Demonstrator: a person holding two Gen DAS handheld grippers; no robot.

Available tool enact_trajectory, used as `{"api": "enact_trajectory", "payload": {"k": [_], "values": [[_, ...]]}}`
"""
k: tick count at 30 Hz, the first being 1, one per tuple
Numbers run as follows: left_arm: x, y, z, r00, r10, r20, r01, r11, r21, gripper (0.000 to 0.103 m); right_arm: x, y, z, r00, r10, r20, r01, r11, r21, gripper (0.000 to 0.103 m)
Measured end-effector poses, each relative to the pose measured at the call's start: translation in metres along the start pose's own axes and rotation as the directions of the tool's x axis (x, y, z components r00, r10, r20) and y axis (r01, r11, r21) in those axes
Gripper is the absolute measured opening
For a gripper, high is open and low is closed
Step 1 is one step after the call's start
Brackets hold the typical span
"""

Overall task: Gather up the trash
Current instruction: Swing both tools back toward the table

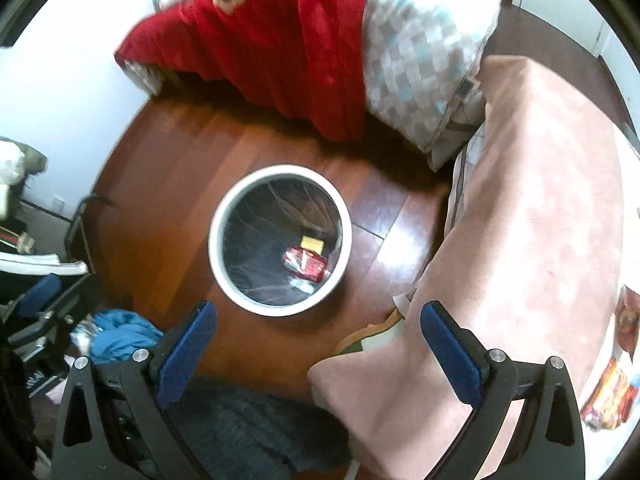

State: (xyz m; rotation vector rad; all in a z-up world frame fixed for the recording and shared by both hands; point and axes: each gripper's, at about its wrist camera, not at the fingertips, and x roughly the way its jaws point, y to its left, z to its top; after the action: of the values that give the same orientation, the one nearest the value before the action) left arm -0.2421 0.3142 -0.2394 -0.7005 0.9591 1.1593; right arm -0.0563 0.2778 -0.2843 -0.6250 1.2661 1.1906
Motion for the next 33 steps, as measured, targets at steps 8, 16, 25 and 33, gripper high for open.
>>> {"api": "enact_trajectory", "payload": {"k": [8, 16, 25, 33], "values": [[-0.08, -0.045, -0.01, 0.992, -0.041, 0.116, 0.035, 0.998, 0.054, 0.1, -0.107, -0.022, -0.028, 0.985, 0.079, 0.154, -0.087, 0.995, 0.048, 0.103], [-0.097, -0.146, -0.043, 0.983, -0.166, 0.078, 0.151, 0.975, 0.164, 0.1, -0.183, -0.134, -0.097, 0.98, 0.013, 0.198, -0.064, 0.965, 0.253, 0.103], [-0.047, -0.319, -0.104, 0.95, -0.276, -0.148, 0.31, 0.894, 0.324, 0.1, -0.203, -0.353, -0.216, 0.969, -0.243, 0.041, 0.165, 0.763, 0.626, 0.103], [0.002, -0.436, -0.149, 0.904, -0.264, -0.337, 0.388, 0.837, 0.385, 0.1, -0.186, -0.482, -0.289, 0.954, -0.287, -0.08, 0.243, 0.594, 0.767, 0.103]]}}
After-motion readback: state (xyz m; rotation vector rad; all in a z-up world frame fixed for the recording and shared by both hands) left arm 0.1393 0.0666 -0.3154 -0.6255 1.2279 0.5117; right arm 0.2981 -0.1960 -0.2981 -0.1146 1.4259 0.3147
